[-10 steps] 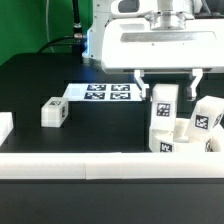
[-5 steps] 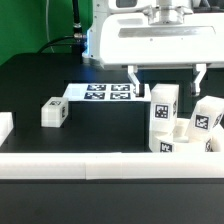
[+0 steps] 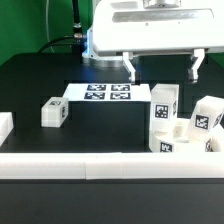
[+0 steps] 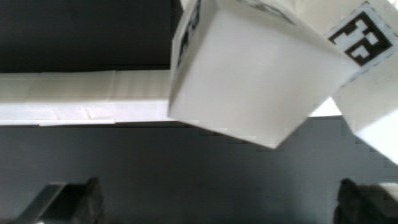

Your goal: Assemble stool

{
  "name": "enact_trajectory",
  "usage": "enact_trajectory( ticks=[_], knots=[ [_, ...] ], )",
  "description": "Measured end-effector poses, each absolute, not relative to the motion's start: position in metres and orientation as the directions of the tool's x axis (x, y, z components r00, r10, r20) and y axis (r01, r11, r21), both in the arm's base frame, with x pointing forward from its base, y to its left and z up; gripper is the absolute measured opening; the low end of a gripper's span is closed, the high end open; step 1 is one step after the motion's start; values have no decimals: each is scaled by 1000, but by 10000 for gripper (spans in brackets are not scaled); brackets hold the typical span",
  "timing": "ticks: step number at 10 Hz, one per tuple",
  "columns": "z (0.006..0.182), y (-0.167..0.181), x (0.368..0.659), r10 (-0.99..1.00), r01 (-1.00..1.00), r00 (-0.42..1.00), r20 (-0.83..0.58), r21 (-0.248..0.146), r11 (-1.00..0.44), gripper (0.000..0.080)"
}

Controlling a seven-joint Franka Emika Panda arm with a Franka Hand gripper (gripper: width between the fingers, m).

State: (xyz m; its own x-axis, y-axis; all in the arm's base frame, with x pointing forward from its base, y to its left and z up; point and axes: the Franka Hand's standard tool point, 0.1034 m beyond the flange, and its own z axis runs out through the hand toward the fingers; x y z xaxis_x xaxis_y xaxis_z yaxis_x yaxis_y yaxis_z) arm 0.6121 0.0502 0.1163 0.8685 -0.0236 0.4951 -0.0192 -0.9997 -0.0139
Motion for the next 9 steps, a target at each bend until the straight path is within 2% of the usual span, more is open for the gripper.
enact_trajectory(
  ticks=[2,3,4,5,9],
  knots=[
    [110,45,608,-64,-57,876,479,-28,-998,649],
    [108,44,606,-107,-95,876,471,-48,-994,649],
    [101,49,599,-157,-135,913,376,-84,-987,649],
    [101,52,598,-168,-145,947,273,-104,-984,649],
    [103,53,594,-168,-164,986,18,-135,-977,649]
  ],
)
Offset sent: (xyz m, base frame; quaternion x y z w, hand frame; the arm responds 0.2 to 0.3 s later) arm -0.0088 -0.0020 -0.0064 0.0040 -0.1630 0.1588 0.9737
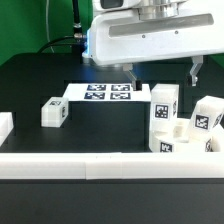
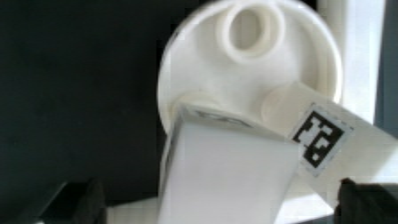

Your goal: Assemble stool

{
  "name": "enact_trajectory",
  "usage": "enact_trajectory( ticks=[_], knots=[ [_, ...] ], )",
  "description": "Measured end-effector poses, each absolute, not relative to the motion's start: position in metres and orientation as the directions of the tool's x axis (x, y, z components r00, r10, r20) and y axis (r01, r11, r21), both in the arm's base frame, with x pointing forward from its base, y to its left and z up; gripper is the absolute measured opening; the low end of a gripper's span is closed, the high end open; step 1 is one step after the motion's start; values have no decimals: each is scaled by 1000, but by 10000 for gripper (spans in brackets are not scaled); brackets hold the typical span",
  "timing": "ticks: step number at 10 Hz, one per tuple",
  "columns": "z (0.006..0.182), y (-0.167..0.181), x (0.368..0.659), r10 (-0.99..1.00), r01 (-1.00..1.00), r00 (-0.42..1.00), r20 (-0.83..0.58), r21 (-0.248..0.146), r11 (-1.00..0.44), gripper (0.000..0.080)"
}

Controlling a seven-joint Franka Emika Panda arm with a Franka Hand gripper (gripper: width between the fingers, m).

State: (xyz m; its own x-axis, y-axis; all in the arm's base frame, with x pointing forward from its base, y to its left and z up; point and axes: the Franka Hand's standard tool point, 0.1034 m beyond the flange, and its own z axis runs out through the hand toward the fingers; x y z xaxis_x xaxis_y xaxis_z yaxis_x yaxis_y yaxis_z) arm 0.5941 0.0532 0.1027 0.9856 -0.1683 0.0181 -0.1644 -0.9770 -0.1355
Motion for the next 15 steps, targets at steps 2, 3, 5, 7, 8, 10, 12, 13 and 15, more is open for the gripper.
enact_trajectory(
  ticks=[2,3,5,7,8,10,12,13,15],
  knots=[
    [99,41,596,-293,-285,955,41,-138,-949,649],
    [99,42,596,-292,-284,956,42,-139,-949,649],
    [99,42,596,-292,-284,956,42,-139,-949,649],
    [100,41,597,-403,-395,915,26,-147,-907,649],
    [97,44,599,-438,-429,898,35,-141,-892,649],
    [87,44,600,-447,-439,894,34,-136,-888,649],
    [86,45,601,-448,-440,893,33,-137,-888,649],
    [86,48,600,-444,-436,896,32,-136,-890,522],
    [87,51,601,-440,-432,897,33,-138,-891,335]
  ],
)
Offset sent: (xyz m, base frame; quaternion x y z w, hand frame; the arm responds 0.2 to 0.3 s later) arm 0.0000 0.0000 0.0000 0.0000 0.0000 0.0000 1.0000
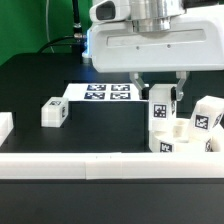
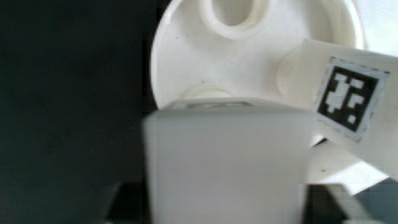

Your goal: Assemble stool

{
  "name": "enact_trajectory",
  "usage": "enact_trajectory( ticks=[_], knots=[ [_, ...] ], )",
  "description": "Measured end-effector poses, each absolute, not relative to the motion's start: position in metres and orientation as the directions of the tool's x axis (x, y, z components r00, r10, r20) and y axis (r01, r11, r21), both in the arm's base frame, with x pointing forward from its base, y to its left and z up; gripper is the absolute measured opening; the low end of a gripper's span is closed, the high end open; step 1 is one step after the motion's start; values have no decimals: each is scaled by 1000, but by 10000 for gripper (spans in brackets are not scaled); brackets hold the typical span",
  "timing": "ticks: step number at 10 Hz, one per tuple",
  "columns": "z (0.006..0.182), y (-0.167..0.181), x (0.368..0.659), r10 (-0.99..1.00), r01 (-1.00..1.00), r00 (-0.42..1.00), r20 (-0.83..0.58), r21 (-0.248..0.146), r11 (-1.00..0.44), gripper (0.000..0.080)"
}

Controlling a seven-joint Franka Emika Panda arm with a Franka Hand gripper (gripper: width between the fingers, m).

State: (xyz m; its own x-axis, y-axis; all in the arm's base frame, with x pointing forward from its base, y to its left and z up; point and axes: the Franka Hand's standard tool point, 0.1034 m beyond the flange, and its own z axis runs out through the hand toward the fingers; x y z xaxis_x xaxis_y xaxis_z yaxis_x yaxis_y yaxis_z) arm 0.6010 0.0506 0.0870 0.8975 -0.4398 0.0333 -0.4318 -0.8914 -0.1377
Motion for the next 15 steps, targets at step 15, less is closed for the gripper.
enact_trajectory(
  ticks=[15],
  knots=[
    [85,54,602,-988,-990,48,-149,-139,-28,337]
  ],
)
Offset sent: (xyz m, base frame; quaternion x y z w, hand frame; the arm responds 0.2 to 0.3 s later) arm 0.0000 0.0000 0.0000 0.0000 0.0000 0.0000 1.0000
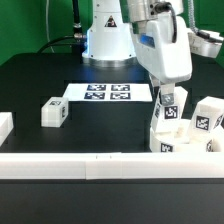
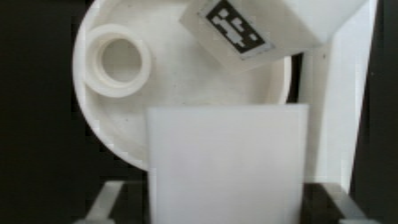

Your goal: Assemble stool

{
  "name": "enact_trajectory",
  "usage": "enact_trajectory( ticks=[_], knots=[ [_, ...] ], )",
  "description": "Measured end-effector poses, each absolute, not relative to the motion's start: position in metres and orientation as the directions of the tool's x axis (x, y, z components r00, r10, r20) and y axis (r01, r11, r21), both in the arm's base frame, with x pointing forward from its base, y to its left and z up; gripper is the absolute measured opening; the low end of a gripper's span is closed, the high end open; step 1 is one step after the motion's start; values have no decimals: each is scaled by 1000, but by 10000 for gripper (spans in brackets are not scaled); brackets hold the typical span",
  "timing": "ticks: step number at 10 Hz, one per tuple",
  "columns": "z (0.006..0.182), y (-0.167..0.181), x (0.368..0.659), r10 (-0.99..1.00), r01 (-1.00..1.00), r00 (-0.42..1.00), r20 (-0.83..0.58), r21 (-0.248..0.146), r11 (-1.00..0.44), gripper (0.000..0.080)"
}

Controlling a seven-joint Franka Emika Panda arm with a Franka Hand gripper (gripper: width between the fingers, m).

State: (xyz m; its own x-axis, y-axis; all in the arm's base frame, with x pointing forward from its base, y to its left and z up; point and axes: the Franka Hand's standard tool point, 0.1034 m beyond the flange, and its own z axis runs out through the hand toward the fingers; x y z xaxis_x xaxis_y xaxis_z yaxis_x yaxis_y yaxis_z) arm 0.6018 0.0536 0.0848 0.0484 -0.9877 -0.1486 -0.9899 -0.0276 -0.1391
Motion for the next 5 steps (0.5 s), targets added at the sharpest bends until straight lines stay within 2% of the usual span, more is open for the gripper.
enact_trajectory(
  ticks=[1,3,5],
  knots=[
    [85,53,602,-985,-990,-45,-165,-128,66,337],
    [84,49,601,-910,-919,-348,-227,-108,379,337],
    [84,51,600,-806,-821,-532,-261,-77,566,337]
  ],
)
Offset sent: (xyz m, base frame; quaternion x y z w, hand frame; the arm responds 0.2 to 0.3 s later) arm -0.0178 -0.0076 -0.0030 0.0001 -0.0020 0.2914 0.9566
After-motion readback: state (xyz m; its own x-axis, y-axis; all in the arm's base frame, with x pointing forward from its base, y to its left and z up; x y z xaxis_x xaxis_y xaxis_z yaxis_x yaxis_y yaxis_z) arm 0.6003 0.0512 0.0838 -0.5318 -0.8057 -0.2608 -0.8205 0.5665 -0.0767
